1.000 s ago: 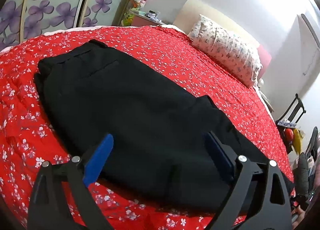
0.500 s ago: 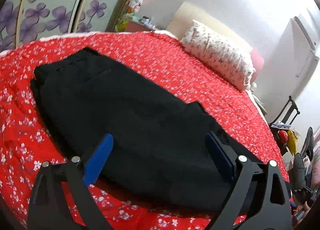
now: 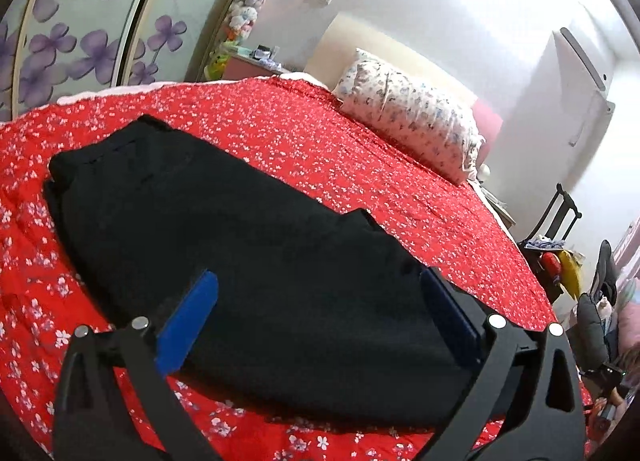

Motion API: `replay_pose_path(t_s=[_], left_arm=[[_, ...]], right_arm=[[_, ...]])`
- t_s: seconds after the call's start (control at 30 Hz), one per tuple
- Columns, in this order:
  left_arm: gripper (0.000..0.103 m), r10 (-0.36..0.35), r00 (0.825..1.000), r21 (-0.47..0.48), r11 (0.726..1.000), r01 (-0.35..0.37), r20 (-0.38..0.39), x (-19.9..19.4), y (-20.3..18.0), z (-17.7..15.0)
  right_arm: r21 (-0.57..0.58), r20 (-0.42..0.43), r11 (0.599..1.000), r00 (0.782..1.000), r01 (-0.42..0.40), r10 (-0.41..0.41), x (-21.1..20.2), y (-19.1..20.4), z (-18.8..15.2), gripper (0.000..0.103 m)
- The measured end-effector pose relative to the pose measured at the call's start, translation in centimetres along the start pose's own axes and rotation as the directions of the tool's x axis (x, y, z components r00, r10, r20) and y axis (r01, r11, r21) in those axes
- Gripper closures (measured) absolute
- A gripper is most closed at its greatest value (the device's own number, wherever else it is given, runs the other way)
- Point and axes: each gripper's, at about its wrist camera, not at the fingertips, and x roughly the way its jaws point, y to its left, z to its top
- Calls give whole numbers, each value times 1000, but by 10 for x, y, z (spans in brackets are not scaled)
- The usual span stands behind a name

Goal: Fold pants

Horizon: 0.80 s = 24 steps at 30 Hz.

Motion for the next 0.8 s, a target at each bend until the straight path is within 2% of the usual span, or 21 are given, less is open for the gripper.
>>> replay_pose_path(t_s=[0.17, 0.47, 0.5, 0.57, 0.63, 0.7, 0.8], left_arm=[[2, -1, 1000, -23, 1000, 0, -16, 3, 3, -1], [2, -8, 999, -43, 999, 6, -35, 6, 6, -3], [2, -7, 999, -42, 999, 5, -37, 7, 6, -3], [2, -6, 999, -41, 999, 5, -40, 7, 6, -4], [2, -6, 999, -41, 999, 5, -39, 7, 6, -4], [2, -6, 999, -42, 999, 5, -37, 7, 5, -4], [2, -9, 999, -46, 999, 8, -42, 9, 4, -5]], right_arm=[[-91, 81, 995, 996, 36, -29, 4, 10, 4, 48], [-92, 122, 996, 992, 11, 1, 12, 3, 13, 51], [-98, 127, 995, 992, -1, 14, 12, 3, 13, 51], [-106, 134, 993, 989, -53, 67, 11, 1, 14, 61], [-79, 116, 990, 985, -121, 129, 12, -4, 16, 66], [-54, 111, 984, 978, -169, 174, 10, -8, 18, 66], [-64, 106, 983, 978, -172, 178, 9, -7, 20, 66]])
